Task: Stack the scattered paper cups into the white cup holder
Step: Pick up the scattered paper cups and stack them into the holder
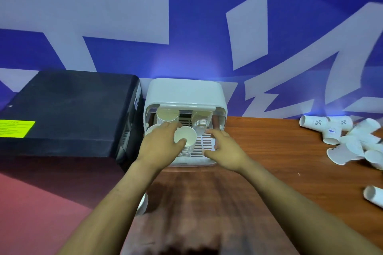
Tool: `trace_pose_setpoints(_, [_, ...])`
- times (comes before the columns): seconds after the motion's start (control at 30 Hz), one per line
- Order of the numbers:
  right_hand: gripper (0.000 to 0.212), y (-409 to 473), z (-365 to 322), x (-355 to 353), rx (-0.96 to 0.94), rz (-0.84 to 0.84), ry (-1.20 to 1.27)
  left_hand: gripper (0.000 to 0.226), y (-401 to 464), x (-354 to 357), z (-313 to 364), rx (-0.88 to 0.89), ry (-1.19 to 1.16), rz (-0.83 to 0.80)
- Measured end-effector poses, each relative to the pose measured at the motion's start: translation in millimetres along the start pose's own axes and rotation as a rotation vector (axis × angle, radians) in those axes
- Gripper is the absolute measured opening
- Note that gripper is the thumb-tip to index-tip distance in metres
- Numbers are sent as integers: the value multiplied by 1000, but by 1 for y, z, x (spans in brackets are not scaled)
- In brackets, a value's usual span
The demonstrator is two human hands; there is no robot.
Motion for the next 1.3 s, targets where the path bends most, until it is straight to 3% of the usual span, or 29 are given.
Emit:
trace_pose_setpoints(0.23, [28, -49, 24, -32, 30, 33, 64, 38, -36, 27, 58, 31, -9, -60])
trace_pose_setpoints(0.4, [26, -102, 72, -87, 21, 67, 67, 36, -56, 60, 128, 61, 7, -48])
trace_pose_setpoints(0.7, [22, -219, 234, -195, 158, 86, 69, 38, -106, 186, 316, 160, 47, -162])
trace_pose_setpoints(0.93, [20, -252, 302, -243, 225, 104, 87, 41, -105, 235, 361, 131, 108, -261])
trace_pose_setpoints(1.3, [18, -295, 409, -310, 344, 171, 93, 53, -93, 329, 462, 262, 241, -430])
Point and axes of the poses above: each hand's wrist, its own y-axis towards the middle knuckle, its own x-axis out of the palm, z = x × y, the point moved 9 cm from there along y, towards the middle knuckle, and after that the axes turned 12 degrees about -x, right-handed, at the moved point
